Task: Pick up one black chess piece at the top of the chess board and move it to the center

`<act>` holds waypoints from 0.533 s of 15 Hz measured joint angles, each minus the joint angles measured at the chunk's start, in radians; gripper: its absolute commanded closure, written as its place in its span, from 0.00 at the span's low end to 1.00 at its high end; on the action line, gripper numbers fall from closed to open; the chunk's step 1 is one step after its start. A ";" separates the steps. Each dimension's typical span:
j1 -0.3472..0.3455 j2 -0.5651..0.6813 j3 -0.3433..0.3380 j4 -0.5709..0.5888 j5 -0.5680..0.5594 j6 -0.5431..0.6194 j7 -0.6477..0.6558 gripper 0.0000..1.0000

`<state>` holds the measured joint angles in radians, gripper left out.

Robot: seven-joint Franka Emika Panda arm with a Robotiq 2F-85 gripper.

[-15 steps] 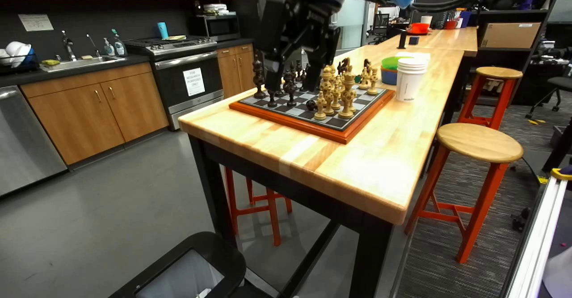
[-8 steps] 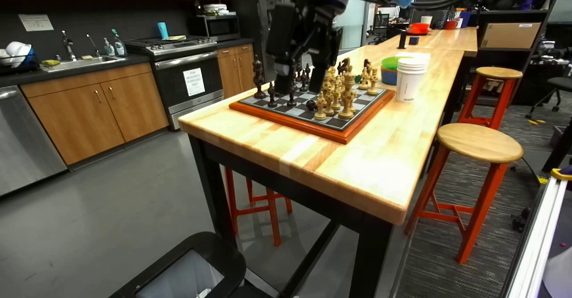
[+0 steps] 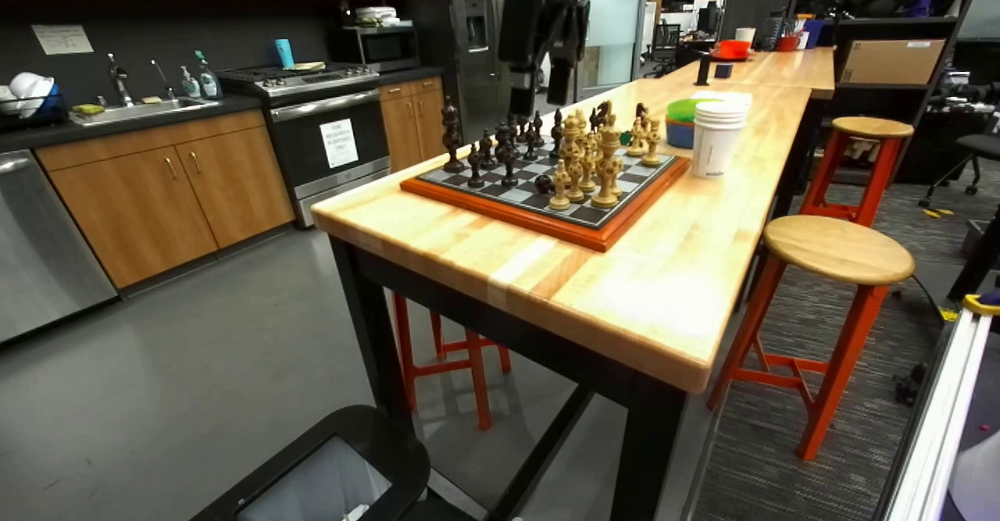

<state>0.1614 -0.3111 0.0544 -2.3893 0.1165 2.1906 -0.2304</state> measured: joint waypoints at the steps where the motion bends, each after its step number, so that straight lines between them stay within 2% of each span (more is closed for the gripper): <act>1: -0.013 0.020 0.000 0.030 -0.029 0.006 0.000 0.00; 4: -0.037 0.079 0.000 0.113 -0.094 0.009 0.001 0.00; 8: -0.041 0.108 0.001 0.140 -0.101 0.009 0.001 0.00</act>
<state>0.1208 -0.2028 0.0557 -2.2494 0.0155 2.1998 -0.2294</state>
